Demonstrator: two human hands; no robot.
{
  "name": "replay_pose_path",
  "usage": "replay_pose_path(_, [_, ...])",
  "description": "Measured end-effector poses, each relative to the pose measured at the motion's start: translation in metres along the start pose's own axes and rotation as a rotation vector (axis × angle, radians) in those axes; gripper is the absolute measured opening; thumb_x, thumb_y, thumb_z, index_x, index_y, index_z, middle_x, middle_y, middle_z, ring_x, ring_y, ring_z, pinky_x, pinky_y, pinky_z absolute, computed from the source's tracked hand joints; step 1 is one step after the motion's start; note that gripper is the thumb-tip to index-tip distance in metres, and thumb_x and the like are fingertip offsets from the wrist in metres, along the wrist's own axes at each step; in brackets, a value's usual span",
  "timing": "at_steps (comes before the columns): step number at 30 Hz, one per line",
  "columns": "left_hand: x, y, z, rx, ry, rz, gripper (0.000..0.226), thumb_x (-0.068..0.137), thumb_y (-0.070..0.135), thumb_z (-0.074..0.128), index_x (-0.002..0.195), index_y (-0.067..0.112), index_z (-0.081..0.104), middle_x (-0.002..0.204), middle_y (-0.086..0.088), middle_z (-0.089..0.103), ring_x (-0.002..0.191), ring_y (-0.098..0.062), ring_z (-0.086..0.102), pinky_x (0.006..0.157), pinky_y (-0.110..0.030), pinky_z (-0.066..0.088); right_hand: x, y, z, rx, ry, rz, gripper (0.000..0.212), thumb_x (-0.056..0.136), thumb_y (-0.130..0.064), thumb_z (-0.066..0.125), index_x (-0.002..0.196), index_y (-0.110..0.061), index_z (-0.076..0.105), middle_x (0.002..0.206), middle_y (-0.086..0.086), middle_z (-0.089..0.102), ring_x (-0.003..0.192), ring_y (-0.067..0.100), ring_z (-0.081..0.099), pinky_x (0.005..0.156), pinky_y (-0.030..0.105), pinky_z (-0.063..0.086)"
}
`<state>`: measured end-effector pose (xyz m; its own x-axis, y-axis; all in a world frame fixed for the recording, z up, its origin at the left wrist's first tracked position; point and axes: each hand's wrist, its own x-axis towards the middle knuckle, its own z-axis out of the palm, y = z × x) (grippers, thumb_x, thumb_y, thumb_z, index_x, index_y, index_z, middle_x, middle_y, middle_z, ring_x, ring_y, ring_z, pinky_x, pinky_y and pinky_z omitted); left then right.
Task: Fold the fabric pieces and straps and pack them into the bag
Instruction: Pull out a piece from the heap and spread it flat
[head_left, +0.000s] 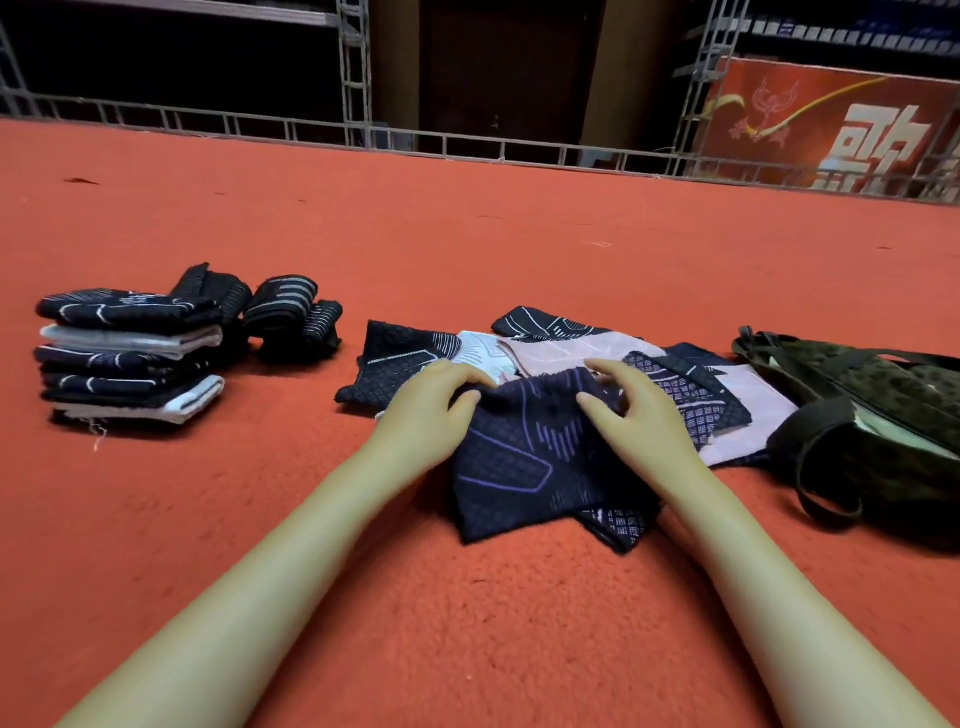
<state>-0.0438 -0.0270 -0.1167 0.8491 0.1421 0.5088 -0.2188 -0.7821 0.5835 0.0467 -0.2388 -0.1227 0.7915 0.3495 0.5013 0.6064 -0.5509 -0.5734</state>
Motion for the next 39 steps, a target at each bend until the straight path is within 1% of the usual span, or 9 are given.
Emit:
replay_pose_path(4, [-0.014, -0.033, -0.008, -0.095, 0.029, -0.158, 0.025, 0.087, 0.001, 0.055, 0.1, 0.018, 0.068, 0.107, 0.001, 0.064, 0.108, -0.014, 0.054, 0.088, -0.013, 0.031, -0.013, -0.014, 0.013, 0.019, -0.183, -0.03, 0.03, 0.091, -0.035, 0.058, 0.121, -0.033, 0.06, 0.081, -0.014, 0.061, 0.072, -0.002, 0.054, 0.074, 0.019, 0.042])
replay_pose_path(8, [-0.015, -0.038, -0.007, -0.12, 0.051, -0.194, 0.022, 0.086, 0.001, 0.056, 0.099, 0.016, 0.069, 0.103, 0.005, 0.063, 0.104, -0.009, 0.052, 0.086, -0.011, 0.03, -0.021, -0.027, 0.039, 0.029, -0.201, -0.115, 0.033, 0.092, -0.041, 0.042, 0.105, -0.021, 0.064, 0.109, -0.009, 0.059, 0.108, 0.009, 0.05, 0.099, 0.033, 0.038])
replay_pose_path(11, [-0.016, -0.036, -0.007, -0.109, 0.078, -0.169, 0.022, 0.087, 0.003, 0.057, 0.099, 0.017, 0.069, 0.1, 0.004, 0.061, 0.099, -0.006, 0.05, 0.083, -0.006, 0.03, -0.019, -0.032, 0.042, 0.197, -0.275, -0.076, 0.036, 0.091, -0.036, 0.045, 0.122, -0.022, 0.055, 0.135, -0.013, 0.051, 0.126, 0.001, 0.041, 0.108, 0.024, 0.029])
replay_pose_path(13, [-0.017, -0.036, -0.007, -0.11, 0.096, -0.155, 0.022, 0.087, 0.003, 0.058, 0.099, 0.017, 0.069, 0.098, 0.005, 0.06, 0.097, -0.005, 0.05, 0.082, 0.001, 0.029, -0.02, -0.031, 0.039, 0.247, -0.336, -0.032, 0.031, 0.094, -0.028, 0.052, 0.125, -0.029, 0.051, 0.131, -0.018, 0.052, 0.119, -0.008, 0.045, 0.106, 0.019, 0.032])
replay_pose_path(16, [-0.018, -0.036, -0.01, -0.125, 0.123, -0.157, 0.022, 0.087, 0.003, 0.058, 0.1, 0.017, 0.069, 0.101, 0.003, 0.061, 0.095, -0.002, 0.05, 0.083, 0.003, 0.028, -0.02, -0.029, 0.034, 0.238, -0.203, -0.068, 0.031, 0.089, -0.018, 0.061, 0.116, -0.032, 0.057, 0.12, -0.018, 0.061, 0.109, -0.01, 0.052, 0.101, 0.017, 0.037])
replay_pose_path(23, [-0.013, -0.043, -0.018, -0.166, 0.228, -0.135, 0.024, 0.085, 0.002, 0.059, 0.094, 0.023, 0.066, 0.1, 0.009, 0.065, 0.1, -0.005, 0.055, 0.09, -0.006, 0.034, -0.027, -0.035, 0.007, -0.127, 0.06, -0.364, 0.029, 0.08, -0.037, 0.056, 0.105, -0.026, 0.067, 0.104, -0.019, 0.065, 0.098, 0.002, 0.058, 0.088, 0.027, 0.037])
replay_pose_path(31, [-0.009, -0.058, -0.019, -0.384, 0.244, -0.37, 0.022, 0.087, 0.005, 0.061, 0.104, 0.019, 0.063, 0.104, 0.009, 0.061, 0.1, -0.007, 0.054, 0.075, 0.002, 0.035, -0.02, -0.023, 0.009, 0.398, -0.012, 0.291, 0.039, 0.082, -0.013, 0.07, 0.119, -0.019, 0.06, 0.077, -0.005, 0.056, 0.07, 0.013, 0.053, 0.066, 0.022, 0.042])
replay_pose_path(35, [-0.009, -0.057, -0.018, -0.216, 0.214, -0.298, 0.022, 0.087, 0.006, 0.061, 0.105, 0.018, 0.064, 0.103, 0.01, 0.061, 0.089, -0.005, 0.051, 0.071, 0.001, 0.032, -0.017, -0.014, 0.015, 0.132, -0.099, 0.337, 0.025, 0.082, -0.021, 0.07, 0.104, -0.02, 0.06, 0.069, -0.004, 0.052, 0.068, 0.014, 0.052, 0.066, 0.029, 0.04])
replay_pose_path(39, [-0.01, -0.05, -0.016, -0.178, 0.205, -0.25, 0.021, 0.087, 0.008, 0.06, 0.105, 0.018, 0.065, 0.104, 0.011, 0.063, 0.095, -0.007, 0.054, 0.075, -0.001, 0.032, -0.016, -0.016, 0.009, 0.447, 0.022, 0.402, 0.027, 0.073, -0.022, 0.066, 0.085, 0.002, 0.062, 0.071, 0.007, 0.056, 0.068, 0.016, 0.051, 0.065, 0.031, 0.039])
